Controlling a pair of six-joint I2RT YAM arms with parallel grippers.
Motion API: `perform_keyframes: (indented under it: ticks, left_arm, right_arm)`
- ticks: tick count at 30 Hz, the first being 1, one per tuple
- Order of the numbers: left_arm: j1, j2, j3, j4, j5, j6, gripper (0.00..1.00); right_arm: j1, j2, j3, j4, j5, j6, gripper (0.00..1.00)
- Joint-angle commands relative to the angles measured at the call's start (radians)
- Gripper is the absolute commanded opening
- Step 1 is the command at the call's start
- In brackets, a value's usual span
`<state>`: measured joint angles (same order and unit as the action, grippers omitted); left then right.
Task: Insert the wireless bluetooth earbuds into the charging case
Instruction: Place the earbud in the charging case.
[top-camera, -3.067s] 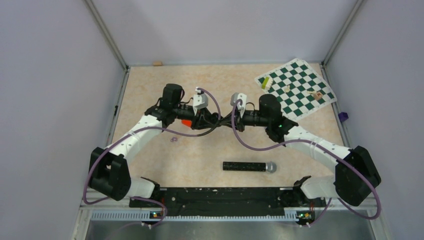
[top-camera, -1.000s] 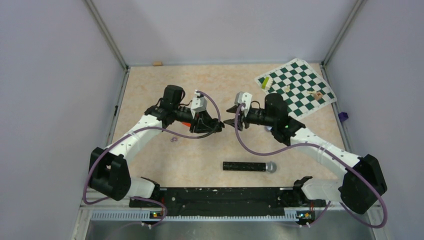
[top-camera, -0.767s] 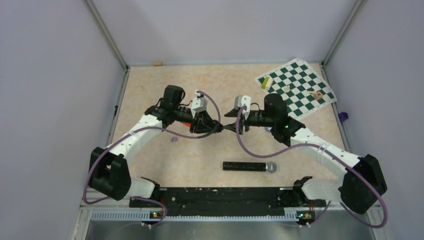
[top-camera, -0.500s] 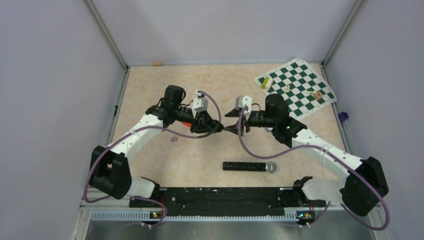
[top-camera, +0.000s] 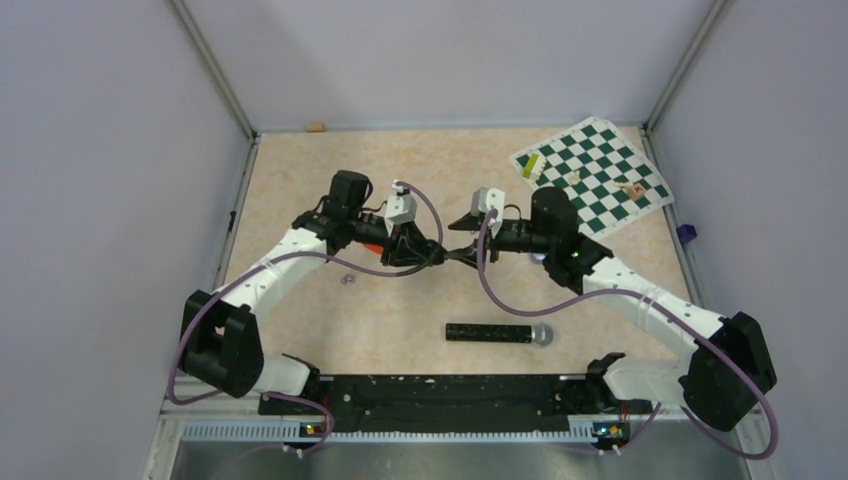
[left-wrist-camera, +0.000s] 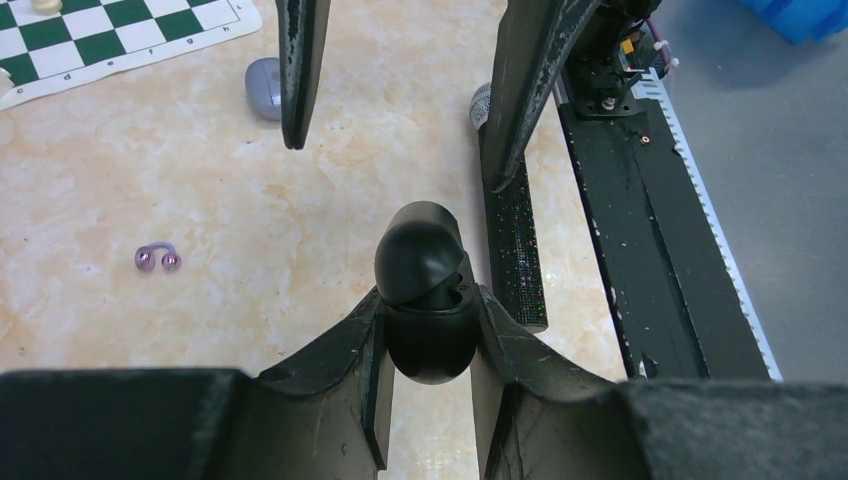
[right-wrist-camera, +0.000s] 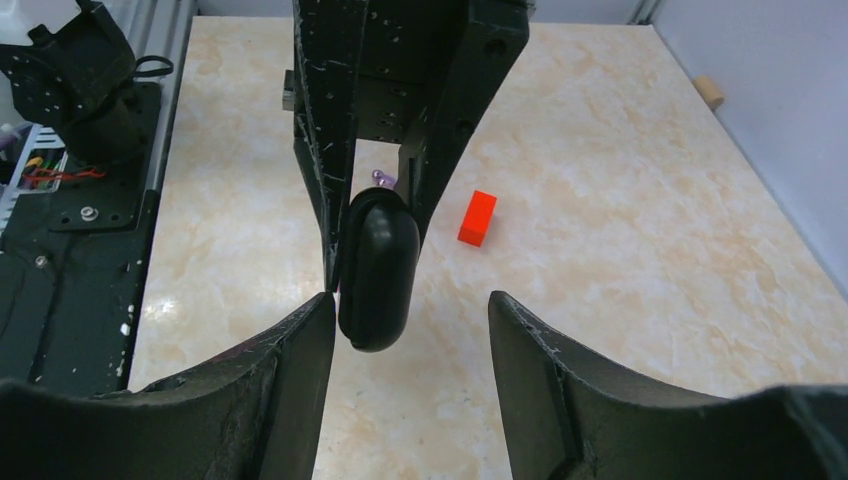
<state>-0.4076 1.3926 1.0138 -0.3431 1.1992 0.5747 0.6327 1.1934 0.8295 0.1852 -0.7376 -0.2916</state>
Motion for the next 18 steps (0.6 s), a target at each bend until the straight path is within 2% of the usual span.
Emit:
perform_keyframes:
  ticks: [1, 10, 18]
  left_arm:
    - [-0.005, -0.001, 0.032, 0.036, 0.019, -0.002, 0.0]
    - [-0.005, -0.002, 0.032, 0.034, 0.023, -0.002, 0.0]
    - [-0.005, 0.003, 0.032, 0.034, 0.026, 0.001, 0.0]
  right_arm:
    - [0.016, 0.015, 0.011, -0.017, -0.052, -0.04, 0.59]
    - [0.041, 0.032, 0.006, 0.014, 0.14, -0.055, 0.6]
    - [0.039, -0.011, 0.012, 0.014, 0.2, -0.056, 0.61]
